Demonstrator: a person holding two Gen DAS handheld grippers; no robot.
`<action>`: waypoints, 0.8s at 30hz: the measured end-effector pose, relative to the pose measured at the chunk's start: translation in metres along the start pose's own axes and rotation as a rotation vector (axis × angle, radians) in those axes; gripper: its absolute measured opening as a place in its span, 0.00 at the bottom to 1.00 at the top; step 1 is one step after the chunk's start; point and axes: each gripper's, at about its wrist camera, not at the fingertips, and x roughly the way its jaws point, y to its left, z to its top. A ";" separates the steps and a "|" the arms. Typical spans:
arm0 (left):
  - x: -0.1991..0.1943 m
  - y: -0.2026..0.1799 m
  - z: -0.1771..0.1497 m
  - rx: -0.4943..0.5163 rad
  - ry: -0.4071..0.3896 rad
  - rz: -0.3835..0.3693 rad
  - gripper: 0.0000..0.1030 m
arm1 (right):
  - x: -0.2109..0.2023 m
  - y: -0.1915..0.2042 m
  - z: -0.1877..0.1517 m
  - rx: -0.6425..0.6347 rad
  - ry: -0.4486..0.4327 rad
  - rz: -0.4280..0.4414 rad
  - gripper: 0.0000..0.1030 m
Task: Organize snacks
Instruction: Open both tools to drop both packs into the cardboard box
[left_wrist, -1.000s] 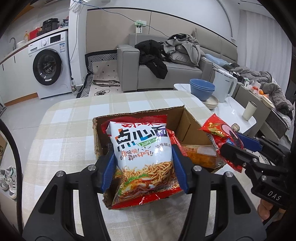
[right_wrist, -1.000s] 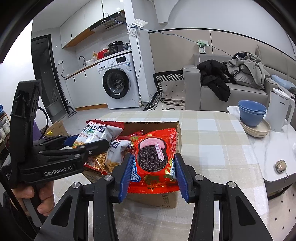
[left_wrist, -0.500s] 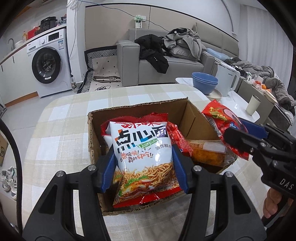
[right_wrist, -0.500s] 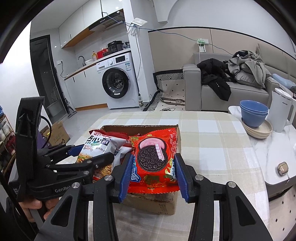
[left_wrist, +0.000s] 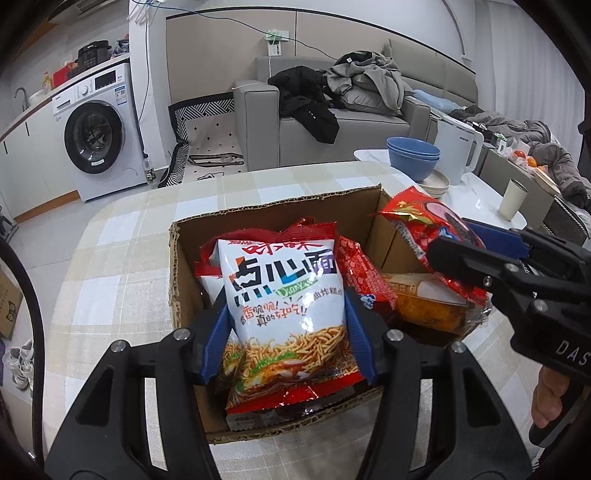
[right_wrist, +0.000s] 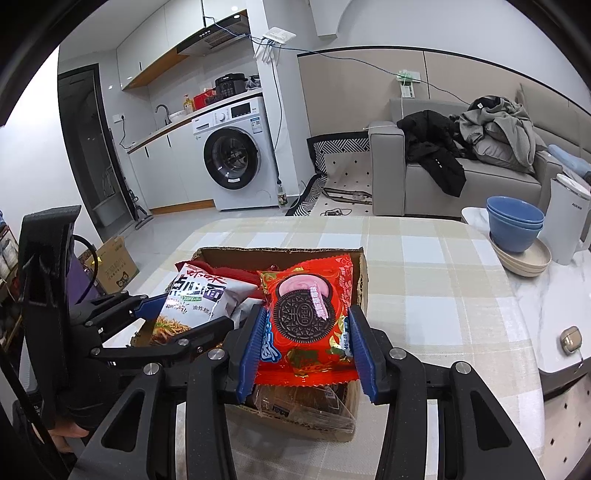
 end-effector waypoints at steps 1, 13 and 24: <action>0.000 0.000 -0.001 0.001 -0.001 -0.001 0.53 | 0.000 0.000 0.000 -0.001 -0.003 -0.002 0.44; -0.020 0.004 -0.005 -0.012 -0.034 -0.004 0.77 | -0.010 -0.002 -0.002 0.003 -0.038 0.001 0.70; -0.058 0.011 -0.013 -0.034 -0.098 -0.008 0.99 | -0.032 -0.004 -0.010 0.013 -0.093 0.039 0.99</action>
